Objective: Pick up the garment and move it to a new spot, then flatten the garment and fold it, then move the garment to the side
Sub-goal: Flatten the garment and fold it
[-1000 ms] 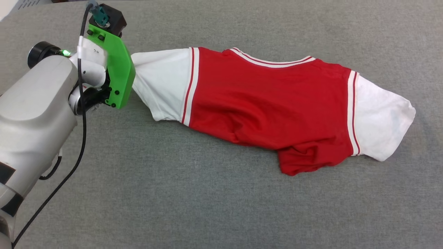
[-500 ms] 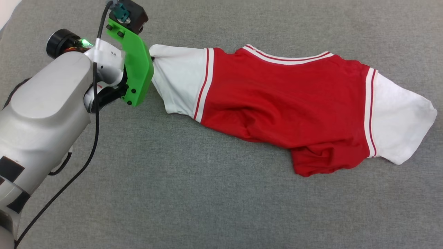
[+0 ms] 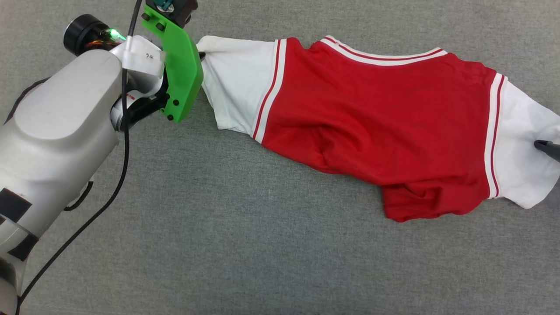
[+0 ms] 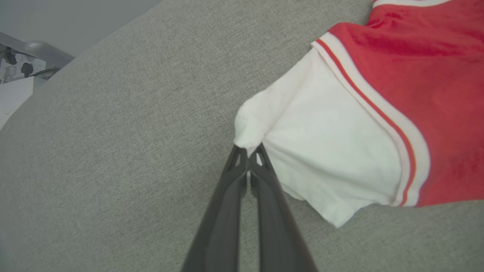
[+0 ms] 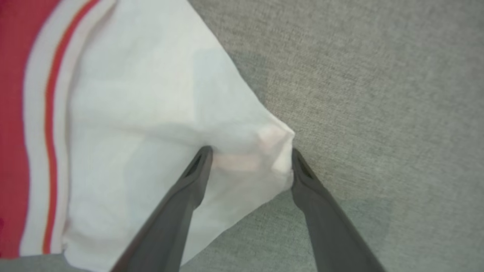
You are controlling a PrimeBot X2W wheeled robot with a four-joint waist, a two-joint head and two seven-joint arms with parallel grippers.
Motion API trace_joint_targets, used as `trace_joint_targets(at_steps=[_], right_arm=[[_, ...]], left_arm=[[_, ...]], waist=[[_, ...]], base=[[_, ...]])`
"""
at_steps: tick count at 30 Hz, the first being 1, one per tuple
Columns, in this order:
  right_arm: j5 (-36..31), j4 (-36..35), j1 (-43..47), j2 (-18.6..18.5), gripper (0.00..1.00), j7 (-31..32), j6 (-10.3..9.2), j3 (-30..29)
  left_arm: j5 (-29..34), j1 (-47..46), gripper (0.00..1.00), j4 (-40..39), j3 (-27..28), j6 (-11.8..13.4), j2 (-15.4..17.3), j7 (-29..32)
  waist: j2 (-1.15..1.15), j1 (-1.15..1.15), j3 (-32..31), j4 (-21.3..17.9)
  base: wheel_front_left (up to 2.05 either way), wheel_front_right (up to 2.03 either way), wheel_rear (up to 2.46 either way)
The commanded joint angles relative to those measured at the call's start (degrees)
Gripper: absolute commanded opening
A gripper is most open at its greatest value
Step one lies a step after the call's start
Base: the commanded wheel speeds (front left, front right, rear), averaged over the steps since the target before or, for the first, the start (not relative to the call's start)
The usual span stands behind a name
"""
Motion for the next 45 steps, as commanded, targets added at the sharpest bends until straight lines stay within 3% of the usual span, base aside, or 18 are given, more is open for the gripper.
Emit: trace_joint_targets(at_steps=[1, 4, 5, 7, 16, 23, 30, 35, 45], right_arm=[[0.51, 2.08, 2.62, 2.21, 1.00, -0.50, -0.02, 2.14], [1.65, 3.90, 3.13, 3.15, 1.00, -2.77, -0.02, 3.38], [2.06, 4.37, 3.00, 3.36, 0.93, -3.77, -0.02, 3.67], [2.03, 4.87, 2.22, 3.20, 0.00, -6.24, -0.02, 4.10], [1.42, 3.65, -2.90, 1.13, 0.00, -20.43, -0.02, 5.08], [1.54, -0.44, -4.36, -1.95, 0.00, -28.32, -0.02, 6.31], [1.08, -5.52, -5.69, -4.53, 0.00, -32.72, -0.02, 5.13], [-0.65, -9.45, -8.38, -5.05, 0.00, -35.40, -0.02, 2.30], [-7.97, -12.47, -18.23, -2.24, 0.00, -35.96, -0.02, -2.14]], left_arm=[[0.41, -1.06, 0.00, 0.15, -0.22, -0.15, -0.30, -0.43], [0.14, -0.93, 0.00, 0.49, -0.48, -0.15, -0.19, -0.69], [0.03, -0.85, 0.00, 0.65, -0.61, -0.15, -0.09, -0.79], [-0.22, -0.60, 0.00, 1.06, -0.89, -0.15, 0.02, -0.94], [-1.43, 0.55, 0.00, 1.89, -2.41, -0.15, 0.05, -4.12], [-2.19, 0.03, 0.00, -2.16, -2.24, -0.15, 2.21, -10.89], [-0.10, -2.44, 0.00, -6.88, -0.56, 0.00, 4.22, -17.47], [1.65, -5.18, 0.00, -10.41, 1.51, 1.62, 4.36, -21.04], [5.48, -13.36, 0.00, -12.21, 5.56, 5.26, 2.80, -25.50]], waist=[[0.35, 0.00, 0.25, 0.17], [0.35, 0.00, 0.15, -0.11], [0.35, 0.00, 0.00, -0.29], [0.35, 0.00, -0.56, -0.62], [0.35, 0.00, -6.70, -1.49], [0.35, 0.00, -11.47, -1.84], [0.35, 0.00, -13.82, -1.66], [0.35, 0.00, -14.83, -1.60], [0.35, 0.00, -12.82, -2.18]], base=[[0.00, 0.00, 0.00], [0.00, 0.00, 0.00], [0.00, 0.00, 0.00], [0.00, 0.00, 0.00], [0.00, 0.00, 0.00], [0.00, 0.00, 0.00], [0.00, 0.00, 0.00], [0.00, 0.00, 0.00], [0.00, 0.00, 0.00]])
